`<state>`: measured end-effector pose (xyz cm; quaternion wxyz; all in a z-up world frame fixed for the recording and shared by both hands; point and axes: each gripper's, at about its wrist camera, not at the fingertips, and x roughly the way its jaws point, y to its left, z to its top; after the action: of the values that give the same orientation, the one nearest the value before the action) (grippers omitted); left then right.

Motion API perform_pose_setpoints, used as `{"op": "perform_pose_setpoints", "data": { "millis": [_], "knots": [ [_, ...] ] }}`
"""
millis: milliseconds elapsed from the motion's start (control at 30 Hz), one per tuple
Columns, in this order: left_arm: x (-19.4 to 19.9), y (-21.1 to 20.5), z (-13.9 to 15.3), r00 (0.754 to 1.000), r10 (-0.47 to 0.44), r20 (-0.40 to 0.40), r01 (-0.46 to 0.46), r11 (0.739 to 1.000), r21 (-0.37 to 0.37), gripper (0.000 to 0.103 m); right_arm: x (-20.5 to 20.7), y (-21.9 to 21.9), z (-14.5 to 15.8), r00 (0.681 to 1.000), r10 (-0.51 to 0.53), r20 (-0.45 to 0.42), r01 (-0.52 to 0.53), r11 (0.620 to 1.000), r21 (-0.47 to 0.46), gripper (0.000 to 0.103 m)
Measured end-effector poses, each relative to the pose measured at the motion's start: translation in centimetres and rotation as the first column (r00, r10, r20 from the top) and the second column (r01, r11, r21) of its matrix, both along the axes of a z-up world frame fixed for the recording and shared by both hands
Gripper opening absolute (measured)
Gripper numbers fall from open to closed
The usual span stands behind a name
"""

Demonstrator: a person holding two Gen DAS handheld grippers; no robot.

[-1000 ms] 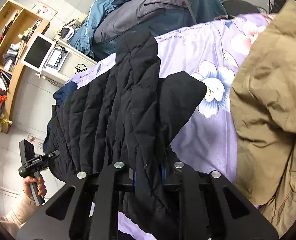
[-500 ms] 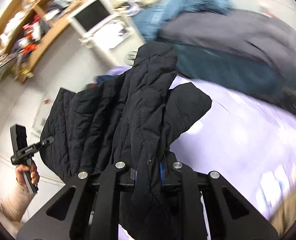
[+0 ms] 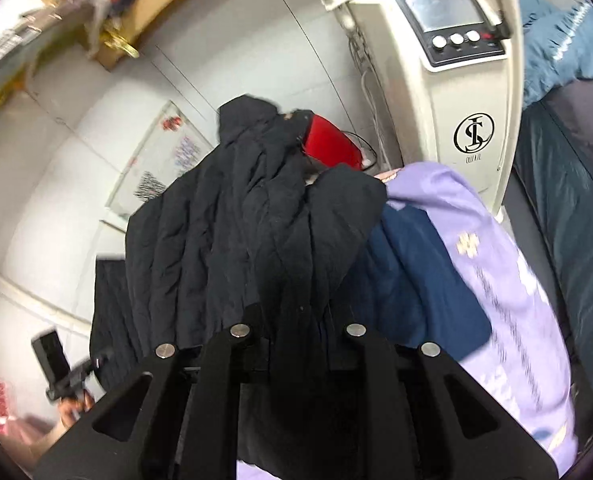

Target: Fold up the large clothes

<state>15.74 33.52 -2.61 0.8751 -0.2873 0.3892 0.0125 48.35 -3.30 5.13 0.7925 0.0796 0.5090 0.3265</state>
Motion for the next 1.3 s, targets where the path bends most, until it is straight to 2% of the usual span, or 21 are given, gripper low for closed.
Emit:
{"op": "perform_pose_setpoints", "data": {
  "millis": [67,167,367,467,567,600,633,667,700,800,900,933,1000,1033,1067,1167,1233,1300],
  "knots": [
    [-0.4,0.0,-3.3,0.998,0.042,-0.051,-0.045,0.997,-0.062,0.021,3.0,1.7,-2.5,0.999,-0.019,-0.035,0.016,0.997,-0.077,0.016],
    [-1.2,-0.1,-6.5,0.992,0.077,-0.096,-0.081,0.996,-0.045,0.023,4.6,2.2,-6.1,0.996,-0.051,-0.072,0.037,0.983,-0.178,0.016],
    [-0.2,0.2,-7.2,0.993,0.060,-0.104,-0.065,0.997,-0.042,0.038,5.4,-1.5,-11.9,0.974,-0.184,-0.130,0.155,0.966,-0.208,0.026],
    [-0.4,0.4,-8.0,0.991,0.081,-0.110,-0.088,0.994,-0.061,0.046,5.3,-2.6,-13.7,0.959,-0.247,-0.142,0.217,0.956,-0.197,0.033],
    [-0.1,1.3,-9.4,0.987,0.110,-0.118,-0.119,0.990,-0.079,0.057,4.9,-3.1,-14.7,0.947,-0.293,-0.129,0.264,0.942,-0.205,0.045],
    [0.0,1.4,-9.6,0.986,0.116,-0.122,-0.126,0.989,-0.077,0.062,4.8,-2.9,-14.7,0.945,-0.302,-0.123,0.273,0.939,-0.209,0.053],
    [0.1,1.5,-9.6,0.984,0.123,-0.129,-0.132,0.989,-0.066,0.071,4.8,-2.8,-14.8,0.940,-0.322,-0.111,0.291,0.929,-0.231,0.073],
    [0.2,1.6,-9.5,0.981,0.136,-0.139,-0.143,0.989,-0.040,0.076,4.7,-2.7,-14.9,0.929,-0.359,-0.091,0.321,0.903,-0.287,0.081],
    [0.3,1.8,-9.5,0.979,0.143,-0.145,-0.147,0.989,-0.022,0.085,4.4,-2.5,-14.7,0.922,-0.381,-0.068,0.341,0.883,-0.322,0.083],
    [0.2,1.8,-8.4,0.978,0.150,-0.143,-0.146,0.989,0.039,0.086,3.6,-1.5,-12.8,0.922,-0.388,0.024,0.373,0.867,-0.331,0.083],
    [0.0,1.1,-6.4,0.982,0.141,-0.124,-0.121,0.981,0.153,0.091,1.8,-0.5,-10.0,0.917,-0.372,0.142,0.398,0.851,-0.343,0.083],
    [-0.1,0.7,-5.5,0.985,0.129,-0.114,-0.104,0.973,0.207,0.093,0.9,-0.2,-8.9,0.910,-0.370,0.189,0.415,0.835,-0.361,0.083],
    [-0.2,-0.3,-3.8,0.986,0.125,-0.111,-0.079,0.934,0.349,0.096,-0.7,0.3,-7.4,0.899,-0.358,0.250,0.433,0.808,-0.400,0.084],
    [-0.2,-0.7,-3.1,0.987,0.121,-0.105,-0.069,0.912,0.403,0.097,-1.8,0.6,-6.5,0.903,-0.342,0.260,0.423,0.812,-0.402,0.084],
    [-0.3,-1.2,-2.2,0.988,0.125,-0.095,-0.066,0.880,0.470,0.097,-2.8,0.8,-5.9,0.911,-0.326,0.253,0.405,0.826,-0.391,0.084],
    [0.0,-2.4,-0.2,0.982,0.135,-0.135,-0.031,0.813,0.582,0.097,-6.1,1.9,-5.4,0.942,-0.269,0.201,0.329,0.860,-0.389,0.090],
    [0.2,-3.0,0.8,0.976,0.138,-0.168,-0.013,0.811,0.586,0.097,-8.9,2.7,-5.1,0.957,-0.227,0.180,0.282,0.873,-0.398,0.090],
    [0.1,-4.1,1.9,0.976,0.097,-0.198,0.028,0.837,0.547,0.097,-12.1,3.7,-5.2,0.971,-0.179,0.158,0.231,0.875,-0.426,0.090]
  ]
}}
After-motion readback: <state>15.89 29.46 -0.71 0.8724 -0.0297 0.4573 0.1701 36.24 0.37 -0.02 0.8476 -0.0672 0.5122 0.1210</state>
